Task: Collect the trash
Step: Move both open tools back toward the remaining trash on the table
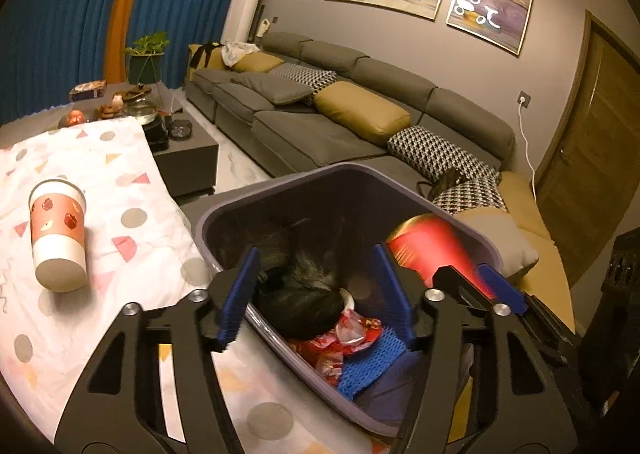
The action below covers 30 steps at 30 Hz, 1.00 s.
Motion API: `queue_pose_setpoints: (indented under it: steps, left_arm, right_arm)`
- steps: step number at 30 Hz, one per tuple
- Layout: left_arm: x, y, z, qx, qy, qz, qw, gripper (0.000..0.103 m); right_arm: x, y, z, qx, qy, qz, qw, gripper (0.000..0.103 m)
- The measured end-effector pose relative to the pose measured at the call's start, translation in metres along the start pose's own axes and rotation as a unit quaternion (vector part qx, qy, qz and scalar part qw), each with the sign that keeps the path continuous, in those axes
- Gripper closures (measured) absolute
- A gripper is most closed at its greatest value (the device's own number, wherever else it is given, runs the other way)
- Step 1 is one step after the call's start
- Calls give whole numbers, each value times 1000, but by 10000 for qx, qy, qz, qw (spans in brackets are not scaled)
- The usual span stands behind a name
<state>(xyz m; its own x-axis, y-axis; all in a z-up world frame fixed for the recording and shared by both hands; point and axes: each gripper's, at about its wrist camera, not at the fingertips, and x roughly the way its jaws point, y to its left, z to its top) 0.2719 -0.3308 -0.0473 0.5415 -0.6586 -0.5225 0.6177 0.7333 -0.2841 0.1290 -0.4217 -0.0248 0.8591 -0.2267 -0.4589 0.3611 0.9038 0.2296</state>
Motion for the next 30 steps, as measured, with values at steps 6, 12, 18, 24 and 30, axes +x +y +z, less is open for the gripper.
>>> queue_pose_setpoints:
  steps: [6, 12, 18, 24, 30]
  left_arm:
    - [-18, 10, -1, -154, -238, 248, 9993, 19]
    - [-54, 24, -9, -277, -505, 737, 9956, 10]
    - [-110, 56, -19, -444, -726, 1346, 9872, 9]
    - [-174, 100, -33, -640, -986, 2032, 9721, 8]
    - [-241, 151, -54, -898, -1065, 2765, 9509, 8]
  right_arm:
    - [-9, -1, 3, 69, -67, 6, 10000, 33]
    - [-26, 9, 4, 0, -224, 66, 9997, 31]
    - [-44, 27, 2, -171, -311, 222, 9991, 26]
    - [-59, 68, -3, -489, -335, 623, 9963, 25]
    - [-68, 112, -9, -772, -323, 955, 9919, 24]
